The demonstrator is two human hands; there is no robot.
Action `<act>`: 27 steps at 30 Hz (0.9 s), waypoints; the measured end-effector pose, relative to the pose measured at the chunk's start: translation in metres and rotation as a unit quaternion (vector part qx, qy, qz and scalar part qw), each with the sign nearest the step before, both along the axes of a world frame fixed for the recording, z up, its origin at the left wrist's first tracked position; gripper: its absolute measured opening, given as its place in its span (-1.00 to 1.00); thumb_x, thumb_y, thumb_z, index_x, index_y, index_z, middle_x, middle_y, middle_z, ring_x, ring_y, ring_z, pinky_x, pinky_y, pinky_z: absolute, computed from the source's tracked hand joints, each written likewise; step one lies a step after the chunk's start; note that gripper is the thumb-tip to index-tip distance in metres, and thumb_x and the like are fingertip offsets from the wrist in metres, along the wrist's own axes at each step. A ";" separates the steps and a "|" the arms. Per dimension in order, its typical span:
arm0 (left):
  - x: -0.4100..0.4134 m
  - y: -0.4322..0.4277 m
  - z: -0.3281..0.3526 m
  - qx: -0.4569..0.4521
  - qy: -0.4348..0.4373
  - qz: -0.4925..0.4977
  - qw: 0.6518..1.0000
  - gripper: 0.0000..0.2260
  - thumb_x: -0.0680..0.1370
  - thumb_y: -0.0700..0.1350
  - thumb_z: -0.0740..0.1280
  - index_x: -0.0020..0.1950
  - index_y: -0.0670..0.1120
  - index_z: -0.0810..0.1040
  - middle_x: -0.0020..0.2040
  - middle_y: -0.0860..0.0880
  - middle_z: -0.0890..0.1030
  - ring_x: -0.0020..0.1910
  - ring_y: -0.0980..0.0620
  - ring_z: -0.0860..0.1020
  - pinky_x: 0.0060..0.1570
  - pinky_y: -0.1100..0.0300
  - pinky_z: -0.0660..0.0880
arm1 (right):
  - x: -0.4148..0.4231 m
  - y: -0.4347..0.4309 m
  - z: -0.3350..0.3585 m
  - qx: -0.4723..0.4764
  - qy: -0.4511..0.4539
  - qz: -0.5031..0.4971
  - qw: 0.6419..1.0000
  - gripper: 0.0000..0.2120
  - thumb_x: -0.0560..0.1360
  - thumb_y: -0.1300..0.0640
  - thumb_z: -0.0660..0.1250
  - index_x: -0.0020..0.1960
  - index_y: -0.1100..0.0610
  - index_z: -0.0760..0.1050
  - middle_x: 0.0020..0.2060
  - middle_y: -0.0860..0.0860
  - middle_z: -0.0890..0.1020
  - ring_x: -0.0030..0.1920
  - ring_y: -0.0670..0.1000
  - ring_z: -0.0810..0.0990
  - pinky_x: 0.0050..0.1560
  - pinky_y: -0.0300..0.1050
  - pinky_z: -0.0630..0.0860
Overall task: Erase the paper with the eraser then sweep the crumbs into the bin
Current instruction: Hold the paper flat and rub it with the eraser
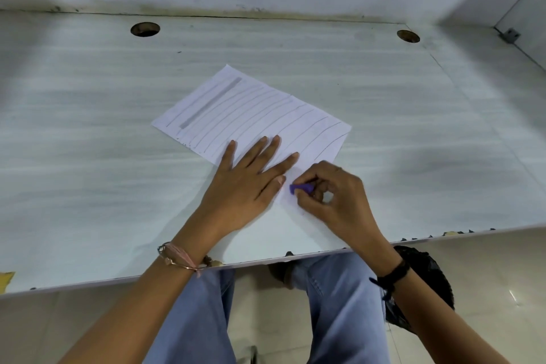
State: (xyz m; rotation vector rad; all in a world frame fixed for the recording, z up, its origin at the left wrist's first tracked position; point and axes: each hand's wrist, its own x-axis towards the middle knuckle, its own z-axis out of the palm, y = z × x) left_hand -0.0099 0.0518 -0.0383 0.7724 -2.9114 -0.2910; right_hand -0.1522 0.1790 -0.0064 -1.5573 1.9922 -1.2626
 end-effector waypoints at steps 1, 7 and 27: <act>0.000 0.000 -0.001 -0.001 0.002 0.000 1.000 -0.50 0.60 0.16 -0.30 0.56 0.28 -0.14 0.60 0.12 -0.15 0.56 0.14 -0.21 0.50 -0.12 -0.26 | -0.003 -0.003 0.000 -0.007 0.008 -0.026 1.000 -0.87 0.36 0.34 0.45 -0.17 0.15 0.60 -0.28 -0.02 0.59 -0.35 -0.06 0.48 -0.28 -0.21 0.49; -0.001 0.001 -0.001 -0.001 0.009 0.001 1.000 -0.48 0.57 0.18 -0.32 0.56 0.28 -0.12 0.61 0.11 -0.13 0.57 0.13 -0.20 0.49 -0.13 -0.27 | 0.007 0.004 -0.001 0.004 0.026 0.027 0.999 -0.87 0.35 0.34 0.45 -0.17 0.15 0.61 -0.29 -0.02 0.59 -0.37 -0.04 0.47 -0.29 -0.17 0.50; -0.001 -0.001 -0.002 -0.005 -0.001 -0.002 1.000 -0.44 0.54 0.21 -0.37 0.56 0.28 -0.16 0.61 0.10 -0.15 0.57 0.11 -0.20 0.48 -0.15 -0.24 | -0.005 -0.003 0.001 -0.017 0.092 -0.045 0.995 -0.87 0.35 0.32 0.43 -0.16 0.13 0.61 -0.29 -0.05 0.58 -0.34 -0.11 0.45 -0.26 -0.28 0.41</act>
